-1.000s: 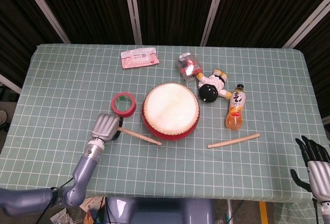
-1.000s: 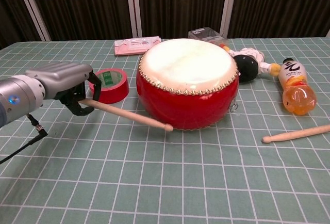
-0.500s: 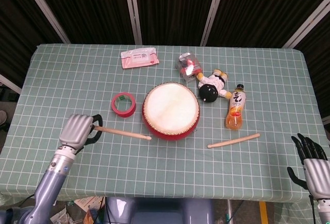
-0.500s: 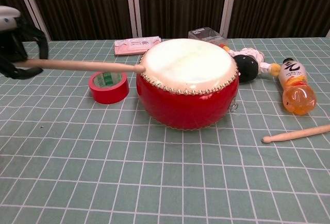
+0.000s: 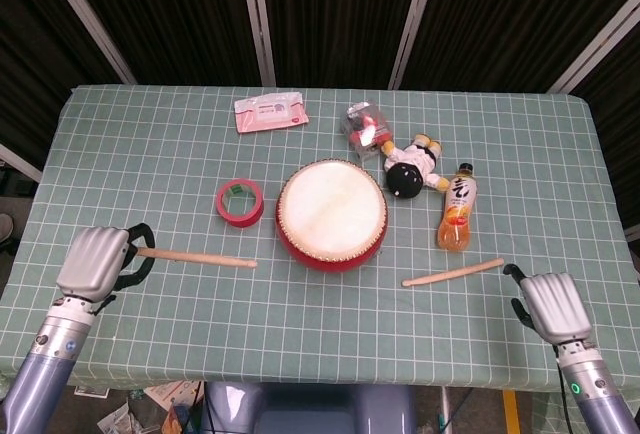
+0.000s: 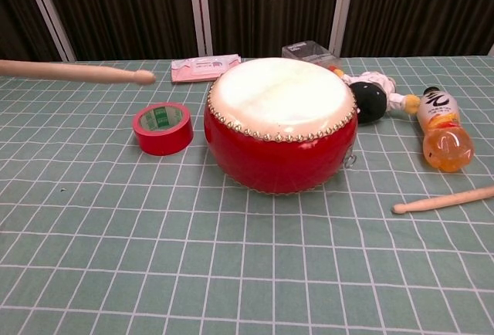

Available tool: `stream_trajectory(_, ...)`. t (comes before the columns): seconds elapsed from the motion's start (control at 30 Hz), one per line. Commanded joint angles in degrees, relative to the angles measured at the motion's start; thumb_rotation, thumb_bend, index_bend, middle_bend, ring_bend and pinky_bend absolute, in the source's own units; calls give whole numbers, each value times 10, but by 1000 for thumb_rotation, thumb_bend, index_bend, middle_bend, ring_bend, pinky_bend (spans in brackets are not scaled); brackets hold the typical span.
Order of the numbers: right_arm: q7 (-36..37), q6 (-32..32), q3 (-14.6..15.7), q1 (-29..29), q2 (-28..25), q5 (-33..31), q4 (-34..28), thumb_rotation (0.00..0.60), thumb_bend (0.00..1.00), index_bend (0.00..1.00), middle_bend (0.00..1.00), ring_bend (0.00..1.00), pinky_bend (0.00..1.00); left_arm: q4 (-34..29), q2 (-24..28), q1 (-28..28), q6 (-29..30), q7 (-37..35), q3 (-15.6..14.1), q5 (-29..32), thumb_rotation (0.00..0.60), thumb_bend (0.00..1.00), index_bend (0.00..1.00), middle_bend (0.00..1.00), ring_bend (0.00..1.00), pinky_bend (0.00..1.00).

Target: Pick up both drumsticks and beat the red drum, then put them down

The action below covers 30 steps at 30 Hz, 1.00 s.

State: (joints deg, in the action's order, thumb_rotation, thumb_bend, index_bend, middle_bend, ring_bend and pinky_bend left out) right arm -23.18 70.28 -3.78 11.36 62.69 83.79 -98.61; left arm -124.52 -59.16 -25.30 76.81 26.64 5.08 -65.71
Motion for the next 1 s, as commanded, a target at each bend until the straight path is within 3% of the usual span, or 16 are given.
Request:
stream_trajectory(0.03, -64, -48, -16, 35, 36, -59, -11, 600, 389, 377, 1000, 1000, 1000, -2, 3, 3, 2, -2, -1, -3, 600, 551, 760, 1000, 1000, 1000)
stream_trajectory(0.4, -112, -87, -34, 83, 116, -133, 46, 600, 388, 432, 1000, 1000, 1000, 11, 3, 8, -4, 2, -5, -3, 600, 551, 760, 1000, 1000, 1000)
stream_trajectory(1.0, -91, -99, -54, 121, 192, -181, 139, 600, 388, 432, 1000, 1000, 1000, 19, -16, 4, -7, 27, 0, 11, 600, 551, 758, 1000, 1000, 1000)
